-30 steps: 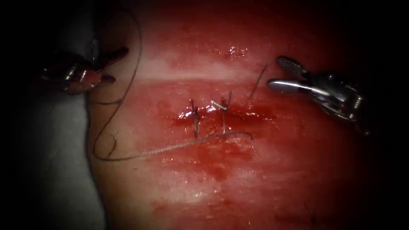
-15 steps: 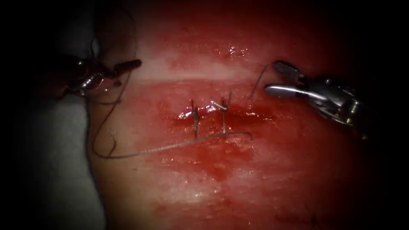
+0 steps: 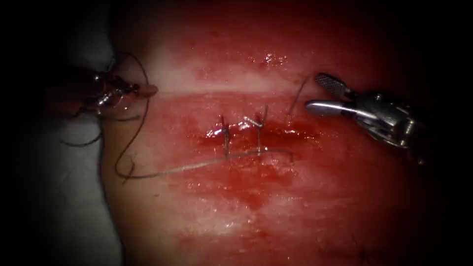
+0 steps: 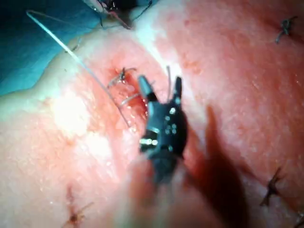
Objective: Wound Closure
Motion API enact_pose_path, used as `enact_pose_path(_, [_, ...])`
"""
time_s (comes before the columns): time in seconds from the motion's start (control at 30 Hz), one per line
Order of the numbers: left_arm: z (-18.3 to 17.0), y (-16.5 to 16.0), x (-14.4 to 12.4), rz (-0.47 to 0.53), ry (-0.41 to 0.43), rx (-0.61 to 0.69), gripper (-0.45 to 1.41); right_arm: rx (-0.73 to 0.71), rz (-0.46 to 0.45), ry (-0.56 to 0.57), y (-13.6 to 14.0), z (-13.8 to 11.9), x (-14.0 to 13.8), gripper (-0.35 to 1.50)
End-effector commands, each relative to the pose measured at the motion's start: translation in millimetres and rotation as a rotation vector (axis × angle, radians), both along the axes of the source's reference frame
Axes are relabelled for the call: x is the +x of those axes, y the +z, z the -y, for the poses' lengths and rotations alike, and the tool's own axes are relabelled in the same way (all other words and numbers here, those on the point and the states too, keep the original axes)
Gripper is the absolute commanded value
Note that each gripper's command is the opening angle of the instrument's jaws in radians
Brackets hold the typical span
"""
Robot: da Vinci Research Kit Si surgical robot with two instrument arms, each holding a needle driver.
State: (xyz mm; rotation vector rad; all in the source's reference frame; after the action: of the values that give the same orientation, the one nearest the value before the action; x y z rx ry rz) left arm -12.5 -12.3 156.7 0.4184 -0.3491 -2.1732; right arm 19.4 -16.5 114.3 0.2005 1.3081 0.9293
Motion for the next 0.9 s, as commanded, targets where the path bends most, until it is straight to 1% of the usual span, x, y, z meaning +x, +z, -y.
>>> enact_pose_path(0.03, [0.9,0.1,-0.5,0.018,-0.024,0.005,-0.45,0.005,-0.002,-0.004,0.3,0.9,0.4,1.31])
enact_pose_path(0.07, [1.0,-0.8,-0.4,0.034,-0.05,0.0,-0.45,0.006,-0.003,-0.005,0.2,0.9,0.3,1.33])
enact_pose_path(0.17, [1.2,-3.2,-0.5,0.057,-0.092,0.005,-0.45,0.007,-0.032,-0.035,-0.3,1.0,0.1,1.33])
enact_pose_path(0.3, [1.1,-7.2,-1.0,0.089,-0.139,0.001,-0.45,0.001,-0.066,-0.083,-1.3,1.6,0.2,1.26])
enact_pose_path(0.37, [1.0,-9.5,-1.5,0.106,-0.169,-0.002,-0.45,-0.004,-0.06,-0.108,-1.8,1.8,0.5,1.25])
enact_pose_path(0.47, [0.8,-12.2,-2.2,0.128,-0.213,-0.017,-0.45,-0.022,-0.035,-0.151,-2.9,1.7,0.9,1.28])
enact_pose_path(0.53, [0.7,-14.0,-2.9,0.157,-0.237,-0.011,-0.45,-0.035,-0.048,-0.174,-3.5,1.9,1.2,1.25])
enact_pose_path(0.57, [0.7,-14.7,-3.3,0.166,-0.242,-0.007,-0.45,-0.044,-0.057,-0.191,-3.9,2.2,1.3,1.18])
enact_pose_path(0.6, [0.7,-15.3,-3.7,0.178,-0.254,-0.002,-0.45,-0.055,-0.062,-0.202,-4.2,2.4,1.4,1.05])
enact_pose_path(0.63, [0.8,-15.7,-4.1,0.189,-0.266,0.0,-0.45,-0.068,-0.064,-0.226,-4.6,2.8,1.5,0.81])
enact_pose_path(0.67, [0.8,-16.1,-4.5,0.2,-0.273,0.007,-0.45,-0.075,-0.064,-0.246,-4.8,3.1,1.7,0.66])
enact_pose_path(0.7, [0.8,-16.4,-5.0,0.212,-0.285,0.015,-0.45,-0.086,-0.059,-0.271,-4.9,3.4,2.0,0.41])
enact_pose_path(0.73, [0.9,-16.5,-5.5,0.217,-0.291,0.02,-0.45,-0.112,-0.053,-0.309,-5.1,3.6,2.3,-0.18])
enact_pose_path(0.77, [0.9,-16.6,-5.9,0.221,-0.305,0.024,-0.45,-0.125,-0.05,-0.332,-5.1,3.7,2.6,-0.35])
enact_pose_path(0.83, [0.9,-16.6,-6.9,0.24,-0.338,0.044,-0.45,-0.162,-0.038,-0.383,-4.9,3.6,3.5,-0.35])
enact_pose_path(0.9, [0.9,-16.5,-8.0,0.26,-0.377,0.062,-0.45,-0.164,-0.033,-0.407,-4.5,3.4,4.3,-0.35])
